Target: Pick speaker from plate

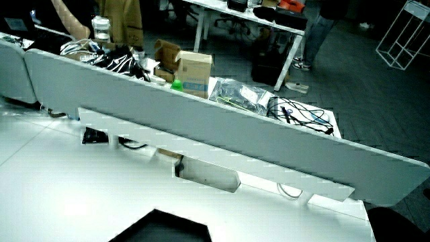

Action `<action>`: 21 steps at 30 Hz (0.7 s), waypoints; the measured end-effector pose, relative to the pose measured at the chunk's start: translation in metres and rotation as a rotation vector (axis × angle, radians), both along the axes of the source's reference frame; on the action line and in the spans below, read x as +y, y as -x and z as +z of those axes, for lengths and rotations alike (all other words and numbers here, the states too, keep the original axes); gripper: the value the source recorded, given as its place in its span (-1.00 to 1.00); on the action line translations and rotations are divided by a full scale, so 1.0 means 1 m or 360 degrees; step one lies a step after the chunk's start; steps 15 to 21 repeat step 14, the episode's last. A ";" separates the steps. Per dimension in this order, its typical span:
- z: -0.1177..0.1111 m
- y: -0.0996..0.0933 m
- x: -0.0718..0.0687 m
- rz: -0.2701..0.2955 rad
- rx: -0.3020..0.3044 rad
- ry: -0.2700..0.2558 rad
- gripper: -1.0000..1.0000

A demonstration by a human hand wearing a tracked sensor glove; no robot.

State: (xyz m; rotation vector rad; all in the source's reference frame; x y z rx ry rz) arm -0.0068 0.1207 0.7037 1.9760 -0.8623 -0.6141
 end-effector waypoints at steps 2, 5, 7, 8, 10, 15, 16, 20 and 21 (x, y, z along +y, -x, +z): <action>-0.001 -0.003 -0.002 0.0035 -0.0012 -0.0014 1.00; -0.003 -0.005 -0.006 0.0050 -0.0046 -0.0023 1.00; -0.013 -0.006 -0.011 0.0079 -0.0119 -0.0073 1.00; -0.016 -0.006 -0.014 0.0095 -0.0123 -0.0076 1.00; -0.026 -0.008 -0.022 0.0130 -0.0151 -0.0141 1.00; -0.052 -0.020 -0.039 0.0204 -0.0234 -0.0274 1.00; -0.052 -0.020 -0.039 0.0204 -0.0234 -0.0274 1.00; -0.052 -0.020 -0.039 0.0204 -0.0234 -0.0274 1.00; -0.052 -0.020 -0.039 0.0204 -0.0234 -0.0274 1.00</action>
